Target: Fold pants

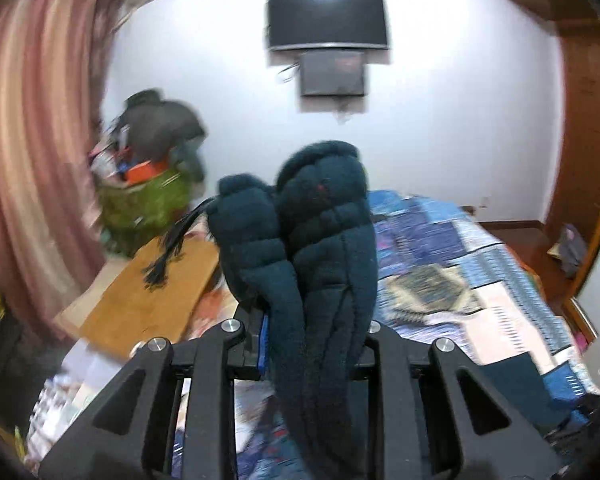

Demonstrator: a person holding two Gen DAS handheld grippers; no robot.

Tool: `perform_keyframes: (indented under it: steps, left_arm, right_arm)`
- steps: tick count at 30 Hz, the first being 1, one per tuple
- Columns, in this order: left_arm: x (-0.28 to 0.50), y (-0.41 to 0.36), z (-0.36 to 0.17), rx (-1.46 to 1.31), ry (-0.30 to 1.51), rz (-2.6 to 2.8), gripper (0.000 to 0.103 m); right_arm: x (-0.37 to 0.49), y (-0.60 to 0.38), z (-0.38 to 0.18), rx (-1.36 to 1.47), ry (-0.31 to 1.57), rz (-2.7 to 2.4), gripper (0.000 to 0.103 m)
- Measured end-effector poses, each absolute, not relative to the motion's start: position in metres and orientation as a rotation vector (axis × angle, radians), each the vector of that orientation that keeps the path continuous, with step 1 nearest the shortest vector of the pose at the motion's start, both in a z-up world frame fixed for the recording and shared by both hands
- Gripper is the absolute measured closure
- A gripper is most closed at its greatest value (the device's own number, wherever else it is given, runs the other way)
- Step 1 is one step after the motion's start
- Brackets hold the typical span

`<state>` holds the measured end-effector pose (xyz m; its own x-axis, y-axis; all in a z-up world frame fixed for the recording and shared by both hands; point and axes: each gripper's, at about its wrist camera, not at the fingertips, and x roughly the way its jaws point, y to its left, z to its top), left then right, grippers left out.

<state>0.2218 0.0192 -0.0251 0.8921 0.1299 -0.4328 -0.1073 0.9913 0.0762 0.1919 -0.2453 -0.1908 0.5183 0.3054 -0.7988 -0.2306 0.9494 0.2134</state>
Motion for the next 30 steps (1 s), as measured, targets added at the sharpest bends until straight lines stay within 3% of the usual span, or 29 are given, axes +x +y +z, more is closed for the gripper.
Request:
perform_keyframes:
  steps: [10,25,28,29,30]
  left_arm:
    - [0.252,-0.108,-0.012,0.073,0.457,-0.152,0.081]
    - [0.267,-0.227,-0.118,0.175,0.912,-0.488,0.080]
    - [0.251,-0.235,-0.126,0.236,0.941,-0.509,0.069]
    - [0.250,-0.236,-0.130,0.253,0.957,-0.513,0.054]
    - [0.246,-0.237,-0.134,0.260,0.978,-0.524,0.045]
  right_arm:
    - [0.188,-0.251,-0.196,0.126,0.966,0.364,0.028]
    - [0.166,-0.268,-0.184,0.177,0.936,0.393,0.029]
    - [0.156,-0.272,-0.178,0.174,0.926,0.389,0.029]
    - [0.150,-0.273,-0.176,0.163,0.922,0.384,0.029]
    - [0.147,-0.274,-0.175,0.153,0.921,0.377,0.029]
